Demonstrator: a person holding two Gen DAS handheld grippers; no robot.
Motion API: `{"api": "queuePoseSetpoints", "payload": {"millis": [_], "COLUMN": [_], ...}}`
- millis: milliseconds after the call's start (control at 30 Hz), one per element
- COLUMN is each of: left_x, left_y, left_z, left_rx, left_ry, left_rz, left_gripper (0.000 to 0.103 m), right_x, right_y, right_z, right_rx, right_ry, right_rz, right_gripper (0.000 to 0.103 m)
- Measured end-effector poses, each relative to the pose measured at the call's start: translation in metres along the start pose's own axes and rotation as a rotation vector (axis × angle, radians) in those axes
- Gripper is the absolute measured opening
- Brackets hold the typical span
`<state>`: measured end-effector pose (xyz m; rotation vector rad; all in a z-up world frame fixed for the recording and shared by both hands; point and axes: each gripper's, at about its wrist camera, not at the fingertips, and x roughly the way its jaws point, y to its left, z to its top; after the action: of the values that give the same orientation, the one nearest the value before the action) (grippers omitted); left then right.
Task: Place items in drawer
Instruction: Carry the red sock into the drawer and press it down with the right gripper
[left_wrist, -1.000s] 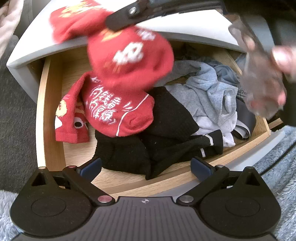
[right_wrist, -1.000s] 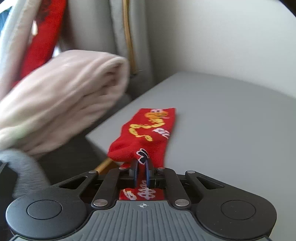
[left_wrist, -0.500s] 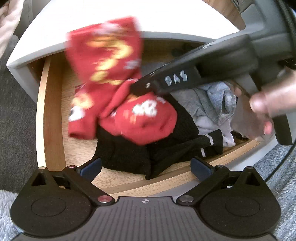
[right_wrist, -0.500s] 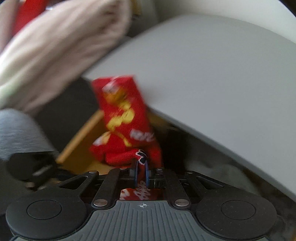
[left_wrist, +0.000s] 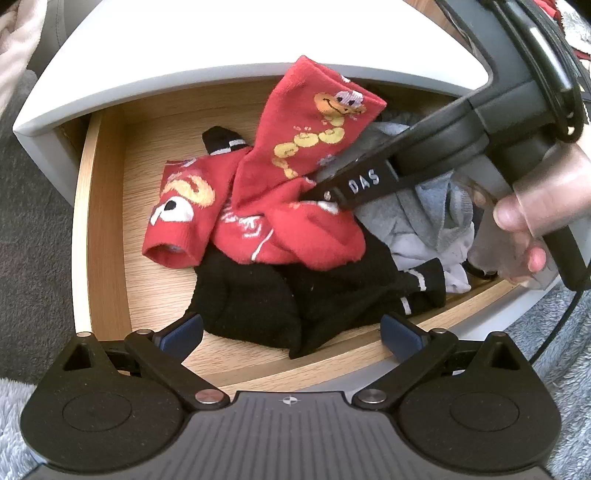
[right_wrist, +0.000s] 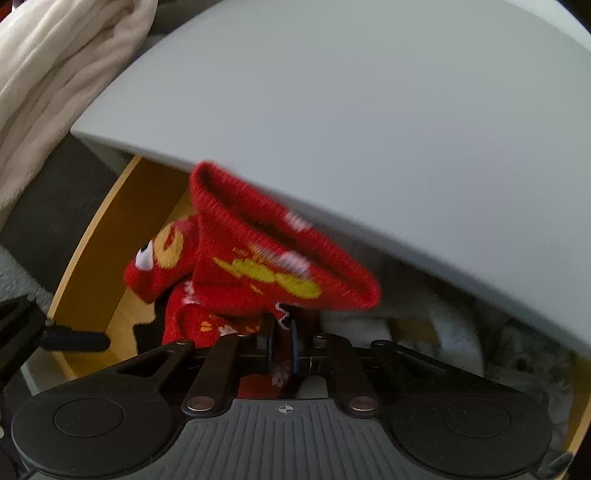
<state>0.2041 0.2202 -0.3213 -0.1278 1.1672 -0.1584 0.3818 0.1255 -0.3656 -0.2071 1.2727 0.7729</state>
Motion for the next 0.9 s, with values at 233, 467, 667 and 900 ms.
{"api": "queuePoseSetpoints", "payload": {"millis": [233,467,667,900], "left_x": [0.0,0.0,0.0,0.0], "left_y": [0.0,0.0,0.0,0.0], "left_z": [0.0,0.0,0.0,0.0], "left_rx": [0.0,0.0,0.0,0.001], "left_ry": [0.0,0.0,-0.001,-0.001], "left_rz": [0.0,0.0,0.0,0.0], "left_gripper": [0.103,0.103,0.103,0.103], "right_x": [0.003,0.004,0.007,0.006], "right_y": [0.03,0.033,0.025,0.029], "right_z": [-0.003,0.001,-0.001,0.0], "right_rx": [-0.129,-0.144,-0.156,-0.162], "right_ry": [0.036,0.089,0.136,0.133], "right_rz": [0.117,0.159,0.197,0.19], "right_gripper": [0.01,0.011,0.011,0.011]}}
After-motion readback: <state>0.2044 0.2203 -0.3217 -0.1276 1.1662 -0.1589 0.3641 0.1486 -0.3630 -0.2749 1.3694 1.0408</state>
